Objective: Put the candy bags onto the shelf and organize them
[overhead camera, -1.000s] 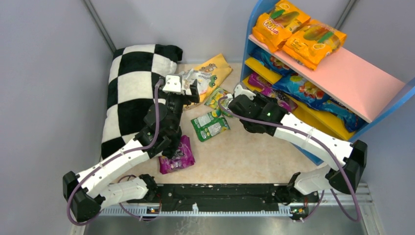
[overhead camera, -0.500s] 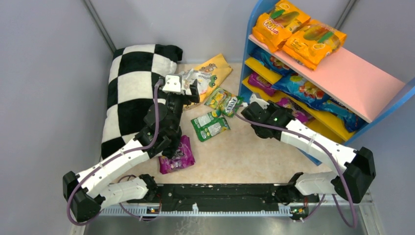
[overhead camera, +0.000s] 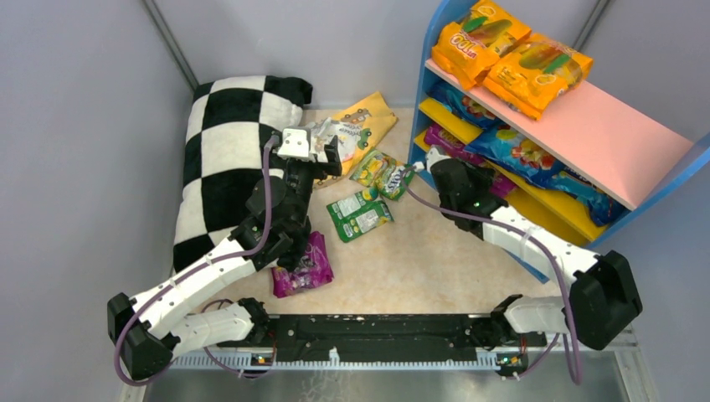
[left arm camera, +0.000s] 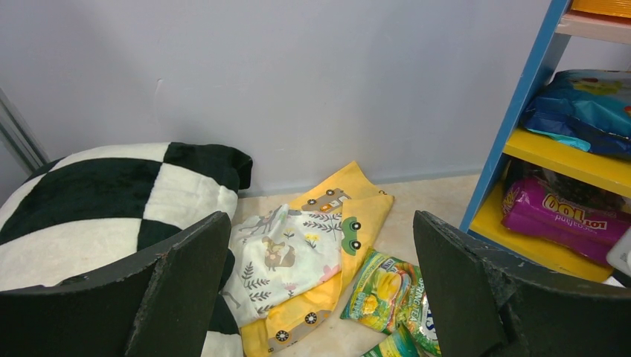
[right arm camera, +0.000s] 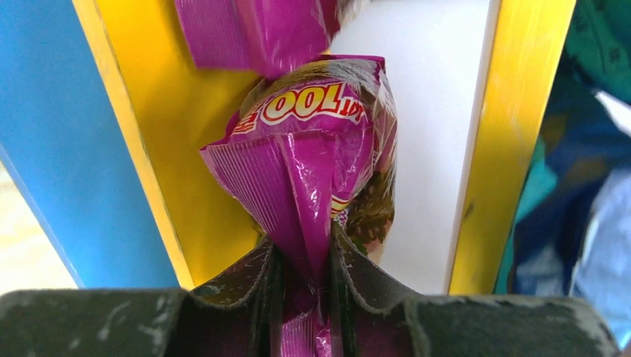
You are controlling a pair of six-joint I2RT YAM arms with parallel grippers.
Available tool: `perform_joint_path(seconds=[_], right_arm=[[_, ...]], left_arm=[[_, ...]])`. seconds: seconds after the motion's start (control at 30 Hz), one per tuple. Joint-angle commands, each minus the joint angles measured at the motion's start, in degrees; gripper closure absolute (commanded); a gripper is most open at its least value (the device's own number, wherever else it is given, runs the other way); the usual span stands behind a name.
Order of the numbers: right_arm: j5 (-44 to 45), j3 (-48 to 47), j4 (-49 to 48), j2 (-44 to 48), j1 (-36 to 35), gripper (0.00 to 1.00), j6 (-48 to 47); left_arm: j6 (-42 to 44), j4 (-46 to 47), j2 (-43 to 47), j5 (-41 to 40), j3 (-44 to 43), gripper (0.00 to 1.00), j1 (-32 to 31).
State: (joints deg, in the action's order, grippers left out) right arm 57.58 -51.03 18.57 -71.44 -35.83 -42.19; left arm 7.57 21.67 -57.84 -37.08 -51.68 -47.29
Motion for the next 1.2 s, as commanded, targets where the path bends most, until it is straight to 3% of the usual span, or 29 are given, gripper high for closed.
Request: perform_joint_path(seconds=[0.0,0.3,0.5,0.63,0.73,0.87,0.97,1.17], right_arm=[[-6.5,0.1,-13.8,-2.9,1.6,1.00,-5.4],[-13.4,-0.4,-14.2,-4.2,0.4,1.00,-3.6],[-9.8,0.0,-13.7,-5.0,0.2,0.99,-3.6],[-7.8,-0.6,-11.7,-4.8,0.2,0.71,-1.8],[-9.1,-4.7,-1.7,-5.0,-0.8,0.57,5.3],[-10.6,-7.8,8.3,-4.3,-3.9,0.27,12.9],[-10.0,-9.9,13.7,-4.0,-6.0,0.22,17.0],[-8.1,-12.3,18.5,-2.9,-6.7,0.24,22.4]], left_arm=[[-0.2,1.1,0.9,-0.1,-2.3,0.01,0.3],[0.2,1.3,1.0,-0.1,-2.3,0.01,0.4],[0.3,1.4,0.7,0.0,-2.3,0.01,0.4],[0.1,1.3,0.7,0.1,-2.3,0.01,0.4],[0.2,1.3,0.7,0.1,-2.3,0.01,0.5],[-0.3,0.9,0.7,0.5,-2.5,0.01,0.6],[-0.5,0.7,0.6,0.5,-2.5,0.01,0.6],[-0.7,0.6,0.1,0.4,-2.6,0.01,0.8]])
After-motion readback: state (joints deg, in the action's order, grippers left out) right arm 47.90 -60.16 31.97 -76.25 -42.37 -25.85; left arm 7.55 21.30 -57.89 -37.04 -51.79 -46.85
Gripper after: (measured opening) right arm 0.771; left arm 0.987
